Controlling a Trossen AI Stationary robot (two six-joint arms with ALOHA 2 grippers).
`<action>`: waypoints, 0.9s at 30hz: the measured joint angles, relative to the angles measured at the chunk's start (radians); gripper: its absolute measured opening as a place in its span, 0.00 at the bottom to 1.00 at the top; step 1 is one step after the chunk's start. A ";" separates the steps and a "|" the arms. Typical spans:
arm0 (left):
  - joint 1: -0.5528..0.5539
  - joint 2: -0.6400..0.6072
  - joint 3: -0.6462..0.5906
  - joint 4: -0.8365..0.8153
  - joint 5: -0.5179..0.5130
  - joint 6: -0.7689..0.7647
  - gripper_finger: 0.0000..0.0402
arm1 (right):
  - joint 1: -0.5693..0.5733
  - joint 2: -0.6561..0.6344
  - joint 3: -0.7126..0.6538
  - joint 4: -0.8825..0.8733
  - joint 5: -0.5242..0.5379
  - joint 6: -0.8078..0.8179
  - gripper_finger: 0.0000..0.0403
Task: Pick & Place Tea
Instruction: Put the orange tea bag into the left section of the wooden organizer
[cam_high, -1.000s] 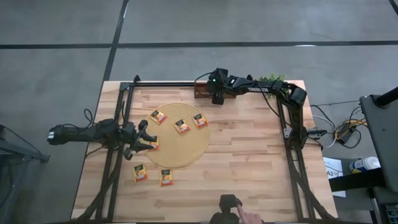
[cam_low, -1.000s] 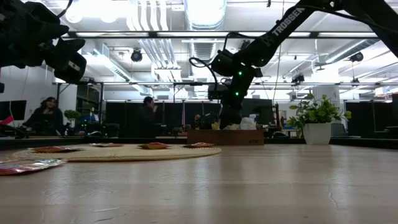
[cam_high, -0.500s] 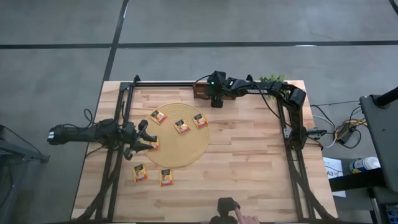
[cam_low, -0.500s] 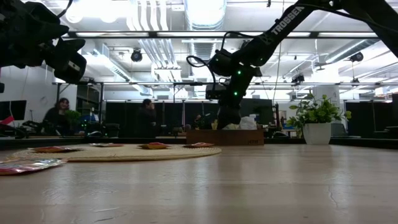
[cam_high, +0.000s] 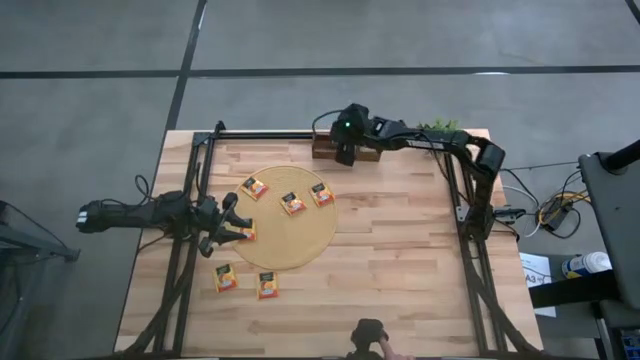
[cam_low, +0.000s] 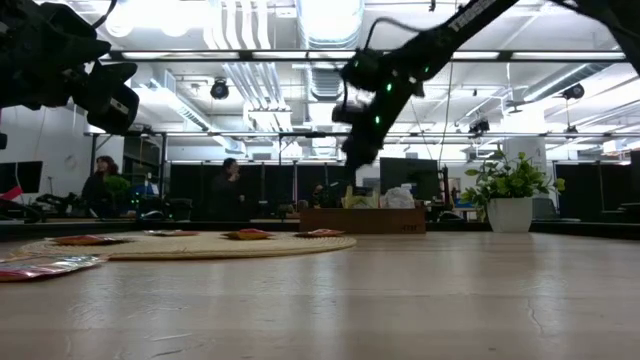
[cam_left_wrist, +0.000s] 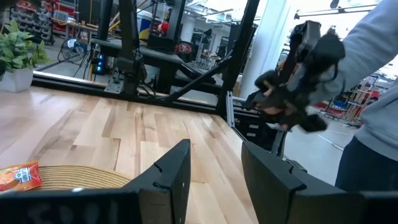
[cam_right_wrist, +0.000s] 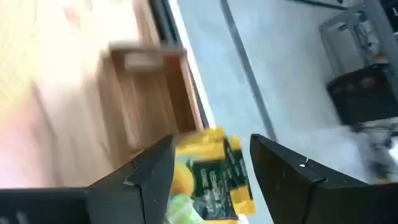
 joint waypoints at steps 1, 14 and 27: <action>0.000 0.000 0.000 0.000 0.000 0.000 0.34 | 0.000 -0.020 0.000 0.000 -0.029 0.031 0.51; 0.000 0.000 0.000 0.000 0.000 0.000 0.34 | 0.016 -0.285 -0.010 0.005 -0.460 0.431 0.51; 0.000 0.000 0.000 0.000 0.000 0.000 0.34 | 0.176 -0.474 -0.037 -0.049 -0.557 0.568 0.49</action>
